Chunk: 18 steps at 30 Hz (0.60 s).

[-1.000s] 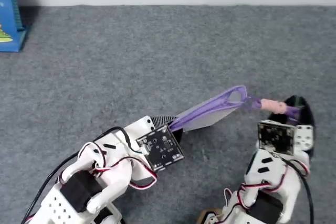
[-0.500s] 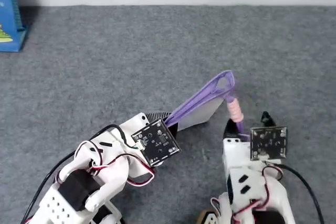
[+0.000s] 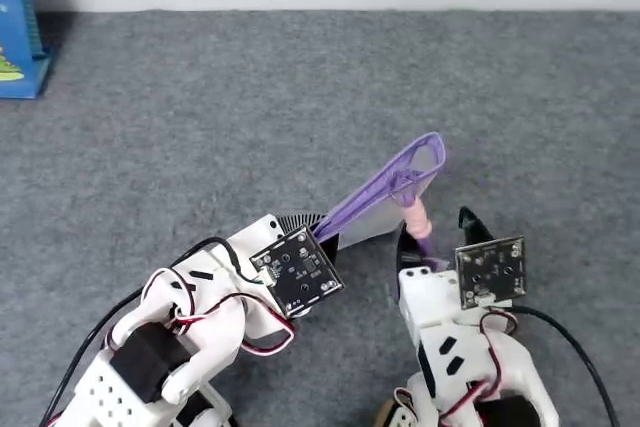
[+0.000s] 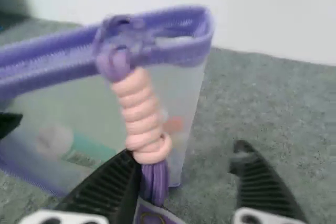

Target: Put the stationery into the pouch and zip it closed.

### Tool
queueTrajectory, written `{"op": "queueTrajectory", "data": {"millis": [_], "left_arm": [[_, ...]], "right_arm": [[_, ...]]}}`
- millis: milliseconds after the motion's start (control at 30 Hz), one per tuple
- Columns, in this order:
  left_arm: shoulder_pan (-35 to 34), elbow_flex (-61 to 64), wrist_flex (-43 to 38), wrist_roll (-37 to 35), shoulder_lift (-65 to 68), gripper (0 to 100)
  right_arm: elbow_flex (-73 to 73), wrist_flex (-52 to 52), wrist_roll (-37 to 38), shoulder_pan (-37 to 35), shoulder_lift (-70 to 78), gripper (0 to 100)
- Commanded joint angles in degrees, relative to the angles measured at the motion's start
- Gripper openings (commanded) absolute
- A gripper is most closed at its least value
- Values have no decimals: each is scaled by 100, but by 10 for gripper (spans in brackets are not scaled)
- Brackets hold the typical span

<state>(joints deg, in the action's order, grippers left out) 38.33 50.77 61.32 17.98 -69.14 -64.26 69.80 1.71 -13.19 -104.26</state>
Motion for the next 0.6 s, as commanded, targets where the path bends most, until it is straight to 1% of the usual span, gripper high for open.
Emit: {"op": "queueTrajectory", "data": {"millis": [0, 200, 300, 367, 433, 567], "left_arm": [[-62, -110, 9, 62, -202, 9], [-62, -110, 9, 62, -202, 9], [-62, -110, 9, 62, -202, 9], [-62, -110, 9, 62, -202, 9], [-62, -84, 9, 62, -211, 9], [-62, 4, -26, 62, -237, 9]], "right_arm": [[35, 101, -53, -84, 40, 322], [35, -154, -62, -101, 40, 284], [35, -259, -167, -444, 40, 272], [35, -259, -378, -892, 40, 273], [35, -259, -404, -1314, 40, 273], [35, -259, -440, -1411, 40, 274]]}}
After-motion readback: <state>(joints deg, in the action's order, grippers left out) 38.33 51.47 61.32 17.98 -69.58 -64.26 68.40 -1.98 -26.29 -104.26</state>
